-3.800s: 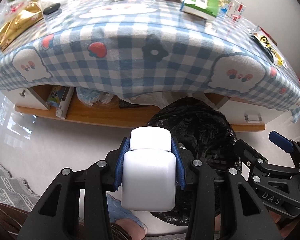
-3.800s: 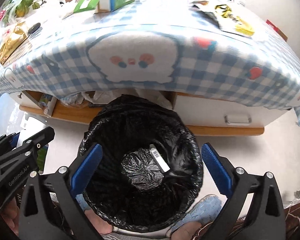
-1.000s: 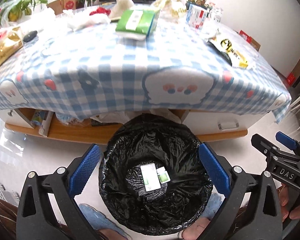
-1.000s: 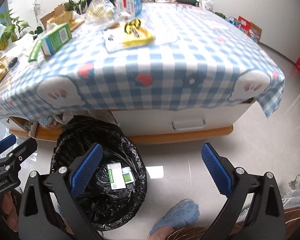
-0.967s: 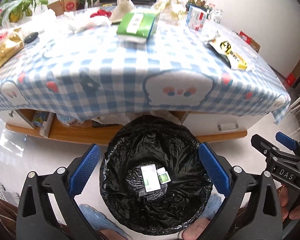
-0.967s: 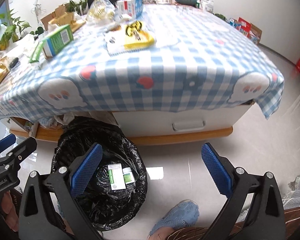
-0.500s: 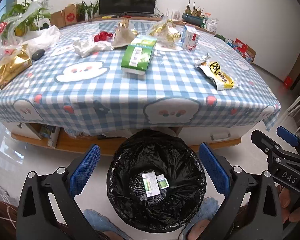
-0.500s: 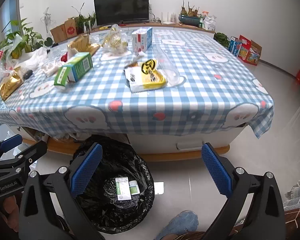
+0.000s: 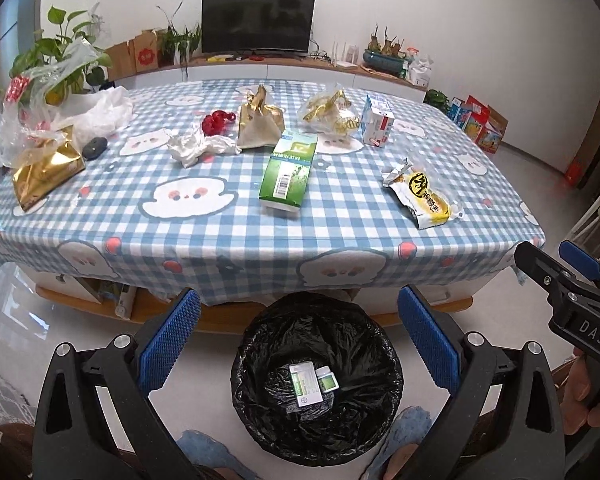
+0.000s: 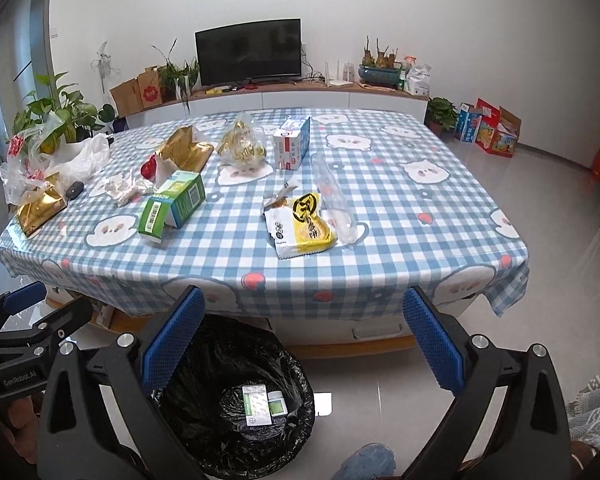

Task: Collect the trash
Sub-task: 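Raise both tools from the bin back toward the table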

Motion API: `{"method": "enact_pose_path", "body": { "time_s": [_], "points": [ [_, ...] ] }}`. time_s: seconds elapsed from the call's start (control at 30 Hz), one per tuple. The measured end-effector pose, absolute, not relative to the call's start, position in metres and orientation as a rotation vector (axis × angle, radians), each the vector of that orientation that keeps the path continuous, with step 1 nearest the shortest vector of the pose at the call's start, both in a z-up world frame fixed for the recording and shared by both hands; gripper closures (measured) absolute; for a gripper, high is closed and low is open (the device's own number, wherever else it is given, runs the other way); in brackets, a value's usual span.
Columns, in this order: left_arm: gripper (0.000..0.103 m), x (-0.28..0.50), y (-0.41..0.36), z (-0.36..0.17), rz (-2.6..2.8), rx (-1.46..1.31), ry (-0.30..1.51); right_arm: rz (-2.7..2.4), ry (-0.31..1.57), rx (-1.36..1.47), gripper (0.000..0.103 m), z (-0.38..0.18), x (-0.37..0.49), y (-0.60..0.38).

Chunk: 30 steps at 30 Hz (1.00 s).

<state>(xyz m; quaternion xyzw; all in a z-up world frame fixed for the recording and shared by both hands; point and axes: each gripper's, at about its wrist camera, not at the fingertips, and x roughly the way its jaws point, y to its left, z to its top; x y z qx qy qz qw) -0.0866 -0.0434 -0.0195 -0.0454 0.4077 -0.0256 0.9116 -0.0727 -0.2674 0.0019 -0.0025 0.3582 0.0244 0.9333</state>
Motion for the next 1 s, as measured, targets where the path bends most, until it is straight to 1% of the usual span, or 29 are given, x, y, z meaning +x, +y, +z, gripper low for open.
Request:
{"method": "enact_pose_path", "body": {
  "time_s": [0.37, 0.57, 0.93, 1.0],
  "points": [
    [0.006, -0.057, -0.050, 0.011, -0.077, -0.072, 0.804, 0.057, 0.703, -0.037, 0.008, 0.024, -0.048, -0.276],
    [0.006, -0.031, -0.051, 0.015, -0.075, -0.053, 0.798, 0.064, 0.725, -0.012, 0.008, 0.023, -0.028, -0.284],
    [0.006, 0.014, -0.045, 0.009, -0.070, -0.065, 0.823, 0.034, 0.772, -0.003, 0.008, 0.014, 0.027, -0.294],
    [0.006, 0.022, -0.046, 0.007, -0.071, -0.064, 0.829, 0.034, 0.781, -0.003, 0.010, 0.012, 0.039, -0.297]
  ]
}}
